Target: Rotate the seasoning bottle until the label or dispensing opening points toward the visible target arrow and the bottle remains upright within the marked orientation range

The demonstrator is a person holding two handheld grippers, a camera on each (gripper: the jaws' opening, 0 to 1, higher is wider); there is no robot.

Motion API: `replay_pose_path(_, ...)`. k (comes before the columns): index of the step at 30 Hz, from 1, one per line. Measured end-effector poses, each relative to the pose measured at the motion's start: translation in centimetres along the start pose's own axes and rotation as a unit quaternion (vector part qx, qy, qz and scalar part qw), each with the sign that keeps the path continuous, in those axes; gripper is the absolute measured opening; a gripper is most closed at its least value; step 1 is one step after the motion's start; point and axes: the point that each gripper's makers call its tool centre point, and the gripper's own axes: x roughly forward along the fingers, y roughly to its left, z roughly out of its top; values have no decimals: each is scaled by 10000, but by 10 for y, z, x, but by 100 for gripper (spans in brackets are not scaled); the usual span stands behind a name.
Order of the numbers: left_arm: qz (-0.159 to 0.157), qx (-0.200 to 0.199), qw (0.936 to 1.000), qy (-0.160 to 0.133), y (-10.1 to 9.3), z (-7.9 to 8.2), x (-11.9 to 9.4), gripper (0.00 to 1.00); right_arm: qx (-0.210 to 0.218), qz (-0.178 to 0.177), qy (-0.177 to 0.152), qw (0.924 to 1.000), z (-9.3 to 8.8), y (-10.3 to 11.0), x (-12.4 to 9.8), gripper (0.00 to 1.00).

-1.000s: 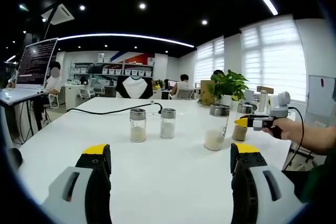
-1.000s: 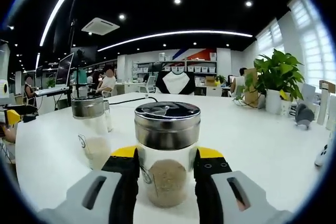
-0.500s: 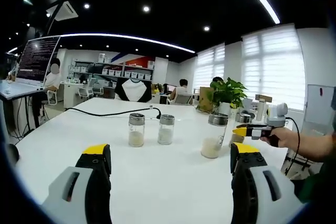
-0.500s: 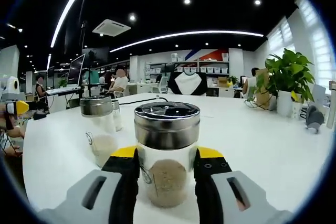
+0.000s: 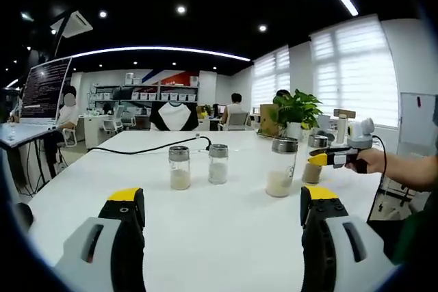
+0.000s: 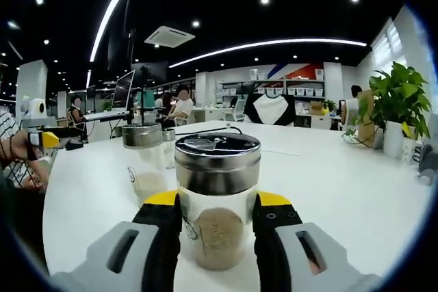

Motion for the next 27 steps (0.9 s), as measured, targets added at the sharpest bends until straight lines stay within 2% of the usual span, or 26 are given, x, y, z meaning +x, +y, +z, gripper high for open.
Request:
replay_pose_path(7,13,7,10000,19,1,0,0,100,-31,314,-10,9995,0,4,1,39)
replay_pose_path(16,39,-8,10000,41,3,-2,-1,100,-37,492,-24,9988,0,4,2,39)
replay_pose_path(27,66,9,10000,25,5,1,-1,100,24,303,23,9995,-1,2,2,40)
